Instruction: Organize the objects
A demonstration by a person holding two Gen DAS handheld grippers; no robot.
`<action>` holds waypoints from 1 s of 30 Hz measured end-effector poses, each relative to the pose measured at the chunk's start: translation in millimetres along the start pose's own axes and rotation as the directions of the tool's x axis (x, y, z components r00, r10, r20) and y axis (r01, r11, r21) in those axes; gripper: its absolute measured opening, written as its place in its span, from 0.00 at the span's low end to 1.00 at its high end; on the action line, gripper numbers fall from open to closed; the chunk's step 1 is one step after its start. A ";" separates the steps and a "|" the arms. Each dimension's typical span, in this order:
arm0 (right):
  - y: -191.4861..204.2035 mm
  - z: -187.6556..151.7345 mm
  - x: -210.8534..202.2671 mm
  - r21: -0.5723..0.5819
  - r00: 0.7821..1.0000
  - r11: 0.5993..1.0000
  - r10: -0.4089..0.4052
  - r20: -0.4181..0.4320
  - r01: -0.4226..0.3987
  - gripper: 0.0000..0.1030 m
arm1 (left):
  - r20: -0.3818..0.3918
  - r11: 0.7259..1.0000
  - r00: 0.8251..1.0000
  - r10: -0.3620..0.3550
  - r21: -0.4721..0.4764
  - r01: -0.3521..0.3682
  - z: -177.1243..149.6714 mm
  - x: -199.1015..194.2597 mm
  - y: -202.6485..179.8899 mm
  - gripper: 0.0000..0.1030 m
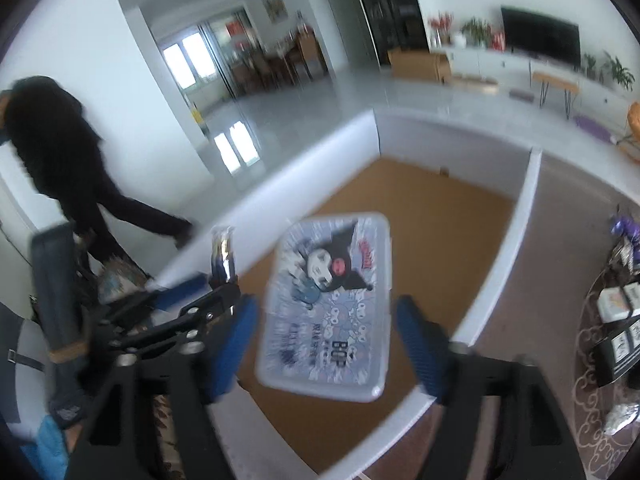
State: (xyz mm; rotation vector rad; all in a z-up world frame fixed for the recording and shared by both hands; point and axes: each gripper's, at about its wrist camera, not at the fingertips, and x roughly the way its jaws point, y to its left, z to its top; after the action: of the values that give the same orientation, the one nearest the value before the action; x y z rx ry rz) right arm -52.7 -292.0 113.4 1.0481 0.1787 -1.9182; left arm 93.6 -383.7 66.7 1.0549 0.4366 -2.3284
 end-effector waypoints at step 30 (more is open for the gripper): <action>-260.8 -333.3 -224.7 0.561 0.724 0.593 -0.689 -0.017 0.577 0.96 | -0.239 0.783 0.867 -0.438 0.373 0.498 -116.5 -12.0 -290.3 1.00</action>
State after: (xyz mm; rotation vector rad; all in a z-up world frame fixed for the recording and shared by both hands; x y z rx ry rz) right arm -5.9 170.2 -4.2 1.2367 -0.1387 -2.8472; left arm -3.9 -89.8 21.0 1.4568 0.2670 -2.8969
